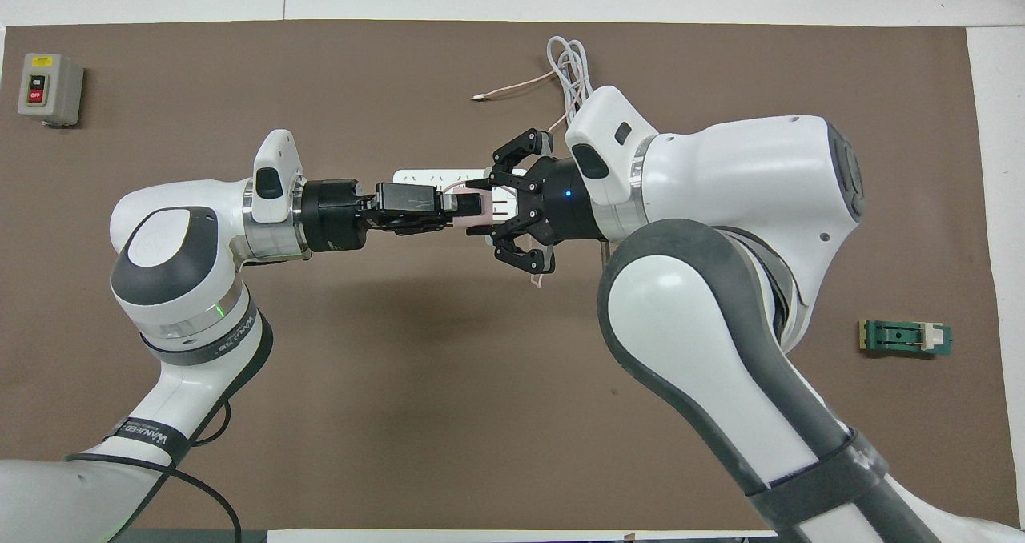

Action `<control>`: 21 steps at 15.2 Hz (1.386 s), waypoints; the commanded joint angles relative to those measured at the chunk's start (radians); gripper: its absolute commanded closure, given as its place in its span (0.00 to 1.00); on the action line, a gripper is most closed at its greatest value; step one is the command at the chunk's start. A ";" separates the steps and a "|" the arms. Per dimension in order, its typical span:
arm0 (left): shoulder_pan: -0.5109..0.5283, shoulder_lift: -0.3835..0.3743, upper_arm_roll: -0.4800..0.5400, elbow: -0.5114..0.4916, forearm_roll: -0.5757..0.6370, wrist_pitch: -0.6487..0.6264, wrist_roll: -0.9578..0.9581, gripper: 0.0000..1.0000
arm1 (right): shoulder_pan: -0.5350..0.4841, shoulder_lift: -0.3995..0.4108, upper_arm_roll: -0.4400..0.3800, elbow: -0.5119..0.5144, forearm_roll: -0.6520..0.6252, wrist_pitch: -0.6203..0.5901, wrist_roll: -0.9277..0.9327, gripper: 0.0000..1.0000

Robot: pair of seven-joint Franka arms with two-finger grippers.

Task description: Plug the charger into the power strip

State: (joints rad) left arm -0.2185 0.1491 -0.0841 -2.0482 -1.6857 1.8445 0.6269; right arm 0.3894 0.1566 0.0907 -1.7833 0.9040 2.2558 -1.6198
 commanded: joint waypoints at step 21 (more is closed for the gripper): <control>0.007 -0.013 0.007 -0.012 -0.017 -0.001 0.014 1.00 | 0.003 -0.049 0.007 -0.004 0.006 0.002 0.146 0.00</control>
State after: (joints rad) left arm -0.2173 0.1472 -0.0815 -2.0484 -1.6867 1.8429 0.6285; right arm 0.4002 0.1239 0.0912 -1.7779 0.9046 2.2584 -1.4965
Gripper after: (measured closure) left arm 0.678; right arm 0.000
